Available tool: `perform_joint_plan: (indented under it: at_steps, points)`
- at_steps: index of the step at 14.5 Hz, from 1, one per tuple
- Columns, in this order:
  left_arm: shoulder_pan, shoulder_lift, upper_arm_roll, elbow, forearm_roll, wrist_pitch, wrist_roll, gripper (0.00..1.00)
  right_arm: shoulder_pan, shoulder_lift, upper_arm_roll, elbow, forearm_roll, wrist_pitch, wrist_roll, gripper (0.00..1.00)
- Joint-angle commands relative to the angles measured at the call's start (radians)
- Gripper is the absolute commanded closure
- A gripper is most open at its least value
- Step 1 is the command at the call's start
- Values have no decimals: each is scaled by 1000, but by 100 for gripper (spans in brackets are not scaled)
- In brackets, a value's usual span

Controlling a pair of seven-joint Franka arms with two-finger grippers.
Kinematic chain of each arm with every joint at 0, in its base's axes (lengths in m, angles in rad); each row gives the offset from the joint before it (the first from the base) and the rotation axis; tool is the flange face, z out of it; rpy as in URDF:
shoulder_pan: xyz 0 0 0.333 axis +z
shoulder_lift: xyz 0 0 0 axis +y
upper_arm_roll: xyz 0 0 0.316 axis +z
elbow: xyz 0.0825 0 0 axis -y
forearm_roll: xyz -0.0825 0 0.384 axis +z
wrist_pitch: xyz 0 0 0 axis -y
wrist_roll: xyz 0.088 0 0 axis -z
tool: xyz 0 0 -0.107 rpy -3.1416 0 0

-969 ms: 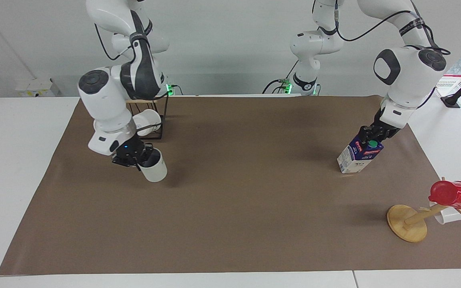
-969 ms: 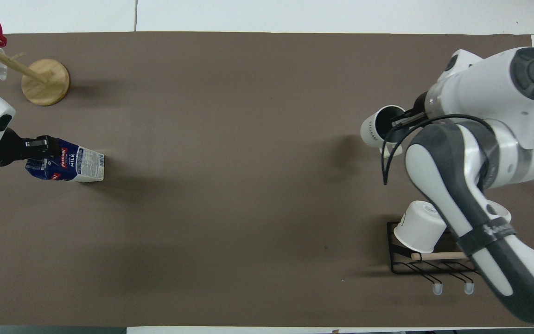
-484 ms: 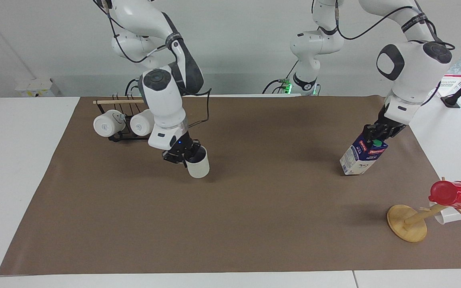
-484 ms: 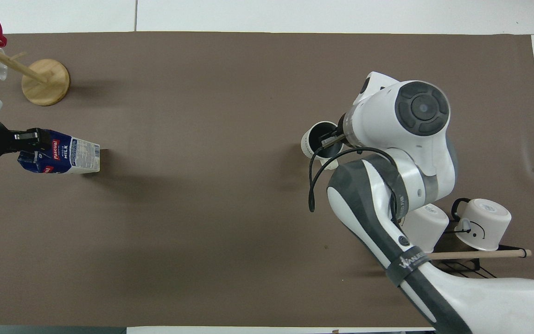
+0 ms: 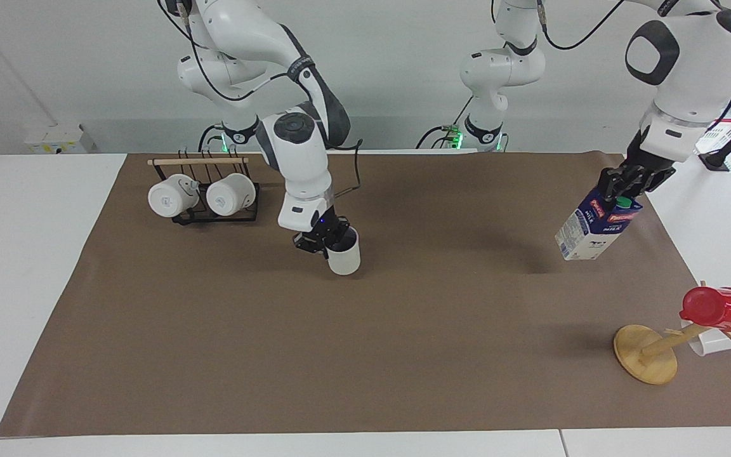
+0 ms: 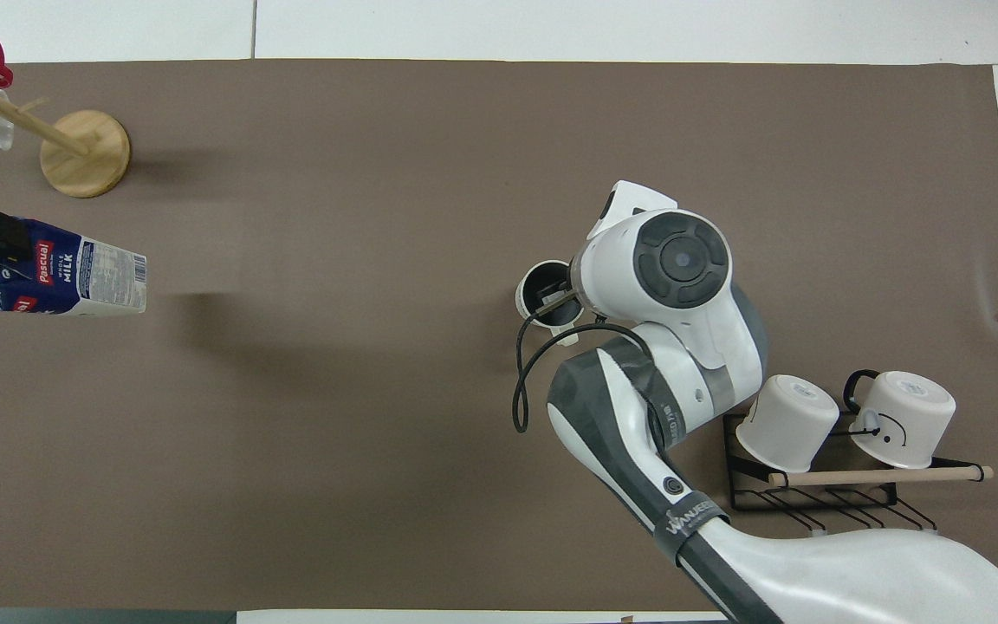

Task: Place cup and milk on table
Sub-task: 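Carry the mug toward the table center while the left gripper lifts the carton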

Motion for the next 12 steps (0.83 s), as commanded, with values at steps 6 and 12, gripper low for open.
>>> perform_joint_plan:
  at_steps: [6,12]
  points:
    - [-137,51,-17,71,81,-33,-97,100,24,51,-1,16,-47,22,98,100]
    - [-364,122,-17,81,81,36,-407,100,-6,8,-5,59,-44,-19,155,0]
